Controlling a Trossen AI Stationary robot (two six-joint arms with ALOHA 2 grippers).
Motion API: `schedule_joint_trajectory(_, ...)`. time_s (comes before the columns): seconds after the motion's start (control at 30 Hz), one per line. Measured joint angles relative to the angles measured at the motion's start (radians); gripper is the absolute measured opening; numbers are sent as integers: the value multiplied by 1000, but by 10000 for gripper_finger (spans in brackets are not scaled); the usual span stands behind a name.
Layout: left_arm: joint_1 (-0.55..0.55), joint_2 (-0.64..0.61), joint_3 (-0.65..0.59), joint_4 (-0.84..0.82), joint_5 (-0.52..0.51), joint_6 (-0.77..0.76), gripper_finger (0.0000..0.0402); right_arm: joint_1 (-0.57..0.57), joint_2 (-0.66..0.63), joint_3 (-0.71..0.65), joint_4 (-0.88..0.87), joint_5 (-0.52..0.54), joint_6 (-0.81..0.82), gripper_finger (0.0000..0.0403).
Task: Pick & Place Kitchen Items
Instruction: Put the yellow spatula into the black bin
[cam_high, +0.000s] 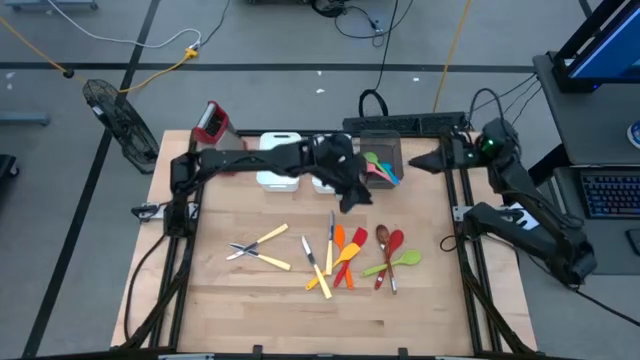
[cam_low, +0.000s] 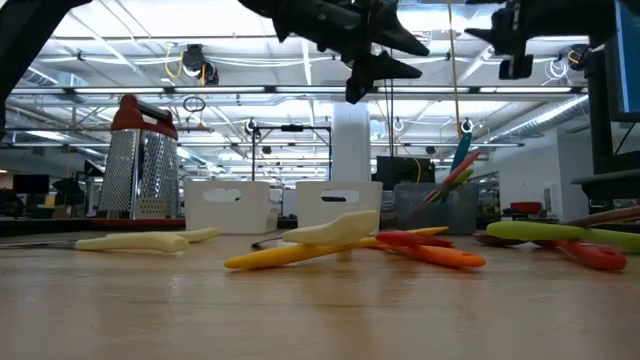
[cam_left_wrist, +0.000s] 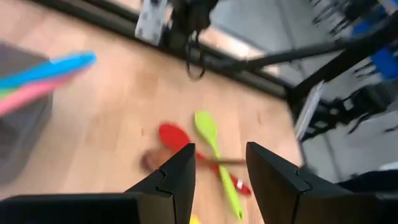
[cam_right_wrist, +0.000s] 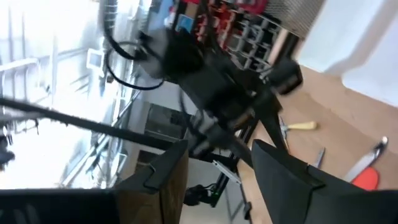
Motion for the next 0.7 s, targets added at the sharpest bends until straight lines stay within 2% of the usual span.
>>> schedule_joint_trajectory(0.2, -129, 0, 0, -172, -225, -3, 147, 0, -107, 0, 1, 2, -55, 169)
schedule_joint_trajectory(0.4, -249, 0, 0, -245, -416, -4, 147, 0, -170, 0, 1, -3, -57, 169)
schedule_joint_trajectory(0.7, -376, 0, 0, -257, -597, -3, 147, 0, -203, 0, 2, -8, -43, 169)
